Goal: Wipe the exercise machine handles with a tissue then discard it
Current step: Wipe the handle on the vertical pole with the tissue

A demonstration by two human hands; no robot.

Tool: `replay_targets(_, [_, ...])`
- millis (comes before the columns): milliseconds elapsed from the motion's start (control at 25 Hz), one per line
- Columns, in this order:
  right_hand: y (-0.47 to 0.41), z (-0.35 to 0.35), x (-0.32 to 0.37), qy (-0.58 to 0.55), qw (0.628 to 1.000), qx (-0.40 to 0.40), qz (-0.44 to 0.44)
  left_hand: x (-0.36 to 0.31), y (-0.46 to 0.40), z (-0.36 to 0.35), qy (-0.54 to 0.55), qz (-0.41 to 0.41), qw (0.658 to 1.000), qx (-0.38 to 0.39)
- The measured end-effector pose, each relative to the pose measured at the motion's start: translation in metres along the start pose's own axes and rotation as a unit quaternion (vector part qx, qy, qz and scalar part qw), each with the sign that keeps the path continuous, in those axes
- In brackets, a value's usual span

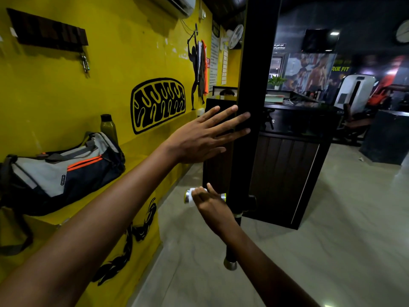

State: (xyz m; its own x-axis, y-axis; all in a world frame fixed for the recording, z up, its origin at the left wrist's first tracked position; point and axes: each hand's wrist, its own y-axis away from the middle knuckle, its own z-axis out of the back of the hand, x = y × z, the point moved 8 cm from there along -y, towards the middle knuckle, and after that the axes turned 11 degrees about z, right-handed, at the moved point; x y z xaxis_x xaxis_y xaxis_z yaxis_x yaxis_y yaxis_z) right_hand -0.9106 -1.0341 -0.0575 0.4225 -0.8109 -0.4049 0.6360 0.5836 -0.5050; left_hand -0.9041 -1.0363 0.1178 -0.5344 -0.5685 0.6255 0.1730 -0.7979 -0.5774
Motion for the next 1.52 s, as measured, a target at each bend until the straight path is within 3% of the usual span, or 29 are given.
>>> replay_targets(80, [0.004, 0.003, -0.008, 0.034, 0.999, -0.01, -0.024, 0.0, 0.0, 0.0, -0.002, 0.004, 1.0, 0.0])
replay_targets(200, [0.007, 0.004, -0.018, 0.096, 0.99, 0.071, -0.076, -0.001, 0.0, -0.002, -0.008, 0.003, 1.0, 0.003])
replay_targets(320, [0.01, 0.005, -0.023, 0.076, 0.982, 0.124, -0.118, -0.001, 0.0, -0.002, -0.007, 0.004, 1.0, 0.004])
replay_targets(480, [0.005, 0.007, -0.013, 0.019, 0.988, 0.101, -0.117, -0.002, 0.001, -0.003, -0.01, 0.007, 1.0, 0.009])
replay_targets(680, [-0.004, 0.012, -0.003, 0.038, 0.991, 0.061, -0.112, -0.002, 0.002, -0.002, -0.01, 0.006, 1.0, 0.011])
replay_targets(880, [-0.01, 0.009, 0.02, 0.006, 0.999, 0.028, -0.037, -0.002, 0.002, -0.002, -0.007, 0.009, 1.0, 0.009])
replay_targets(1040, [-0.012, 0.036, 0.0, -0.023, 0.998, -0.047, -0.02, -0.004, 0.002, -0.001, -0.006, 0.009, 1.0, 0.011])
replay_targets(1120, [-0.023, 0.03, -0.029, -0.094, 0.987, 0.105, -0.076, -0.004, 0.001, 0.002, -0.003, 0.011, 1.0, 0.012])
replay_targets(1200, [-0.027, 0.016, -0.047, -0.09, 0.949, 0.272, -0.133, -0.003, 0.002, 0.003, -0.002, 0.01, 1.0, 0.012])
replay_targets(1240, [-0.029, 0.013, -0.049, -0.08, 0.938, 0.305, -0.144, -0.003, 0.003, 0.003, -0.003, 0.01, 1.0, 0.012])
replay_targets(1520, [-0.033, 0.003, -0.062, -0.146, 0.936, 0.234, -0.218, -0.006, 0.005, -0.001, -0.004, 0.007, 1.0, 0.027])
